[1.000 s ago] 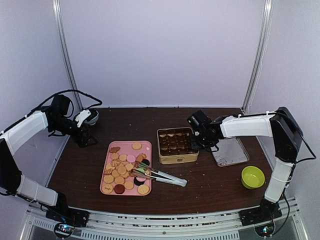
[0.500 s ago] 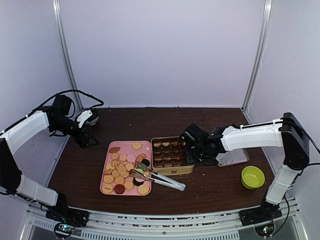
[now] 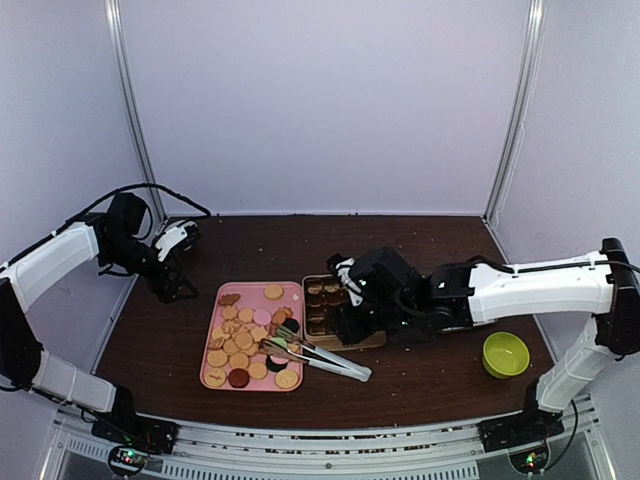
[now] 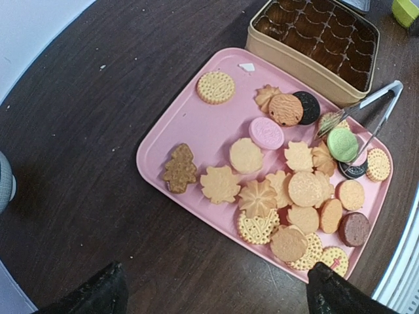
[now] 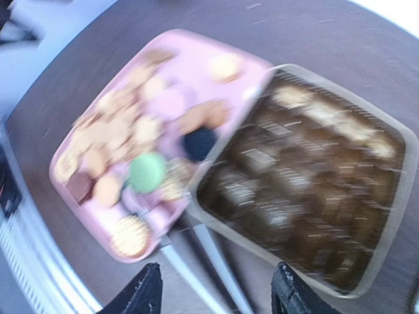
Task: Pack the cookies
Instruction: Move the packing box to the center of the board, then pick up the clamp from the plate.
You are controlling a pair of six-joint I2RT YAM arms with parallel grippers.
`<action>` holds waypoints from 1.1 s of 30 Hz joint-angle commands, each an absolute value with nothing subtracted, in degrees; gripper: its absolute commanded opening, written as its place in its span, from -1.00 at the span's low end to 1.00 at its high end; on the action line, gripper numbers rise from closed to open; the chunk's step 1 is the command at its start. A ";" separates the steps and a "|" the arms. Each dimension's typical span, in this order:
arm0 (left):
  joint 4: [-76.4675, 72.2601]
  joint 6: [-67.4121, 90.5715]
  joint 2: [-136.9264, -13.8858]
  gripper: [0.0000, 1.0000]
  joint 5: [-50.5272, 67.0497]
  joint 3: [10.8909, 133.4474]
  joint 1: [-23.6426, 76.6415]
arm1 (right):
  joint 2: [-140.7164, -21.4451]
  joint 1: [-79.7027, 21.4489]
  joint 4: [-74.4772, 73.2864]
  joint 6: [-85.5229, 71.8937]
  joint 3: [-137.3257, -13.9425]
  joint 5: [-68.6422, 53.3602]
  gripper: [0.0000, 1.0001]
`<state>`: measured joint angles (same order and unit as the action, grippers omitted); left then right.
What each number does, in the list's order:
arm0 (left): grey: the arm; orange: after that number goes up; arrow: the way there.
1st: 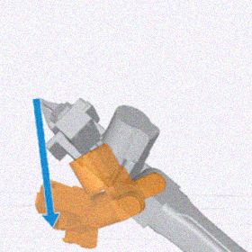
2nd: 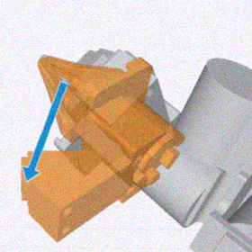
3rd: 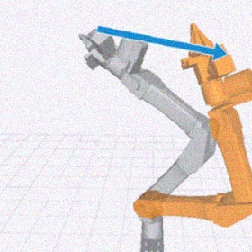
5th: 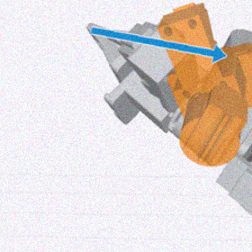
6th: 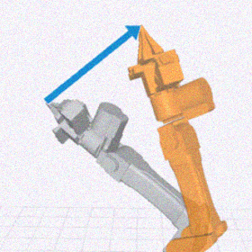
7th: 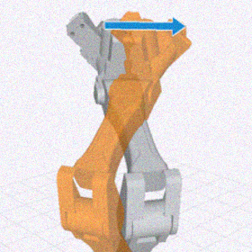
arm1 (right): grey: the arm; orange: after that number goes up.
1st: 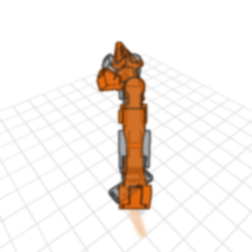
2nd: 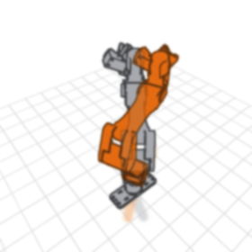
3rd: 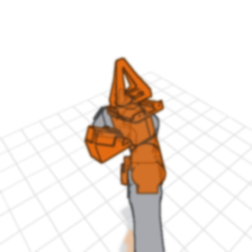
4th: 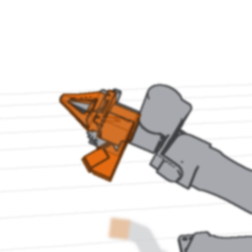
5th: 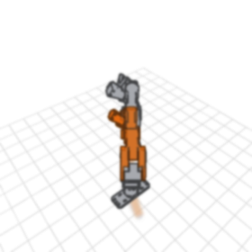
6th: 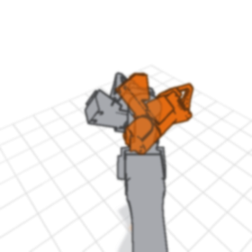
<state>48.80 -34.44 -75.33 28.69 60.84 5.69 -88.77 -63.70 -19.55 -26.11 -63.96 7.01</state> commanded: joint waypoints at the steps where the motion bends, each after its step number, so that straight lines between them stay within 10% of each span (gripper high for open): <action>1: 49.90 -35.65 -72.80 0.96 30.07 60.41 6.29 | -94.79 -65.82 -13.69 -18.33 -64.79 -8.26 0.08; 33: 52.74 -36.30 -71.10 0.95 29.38 61.32 8.00 | -105.81 -64.68 -24.17 -4.39 -72.28 -11.80 -0.17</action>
<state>52.60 -36.10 -71.94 28.75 60.71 7.49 -108.55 -64.95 -22.33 -5.96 -72.75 -12.95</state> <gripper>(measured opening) 0.977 0.414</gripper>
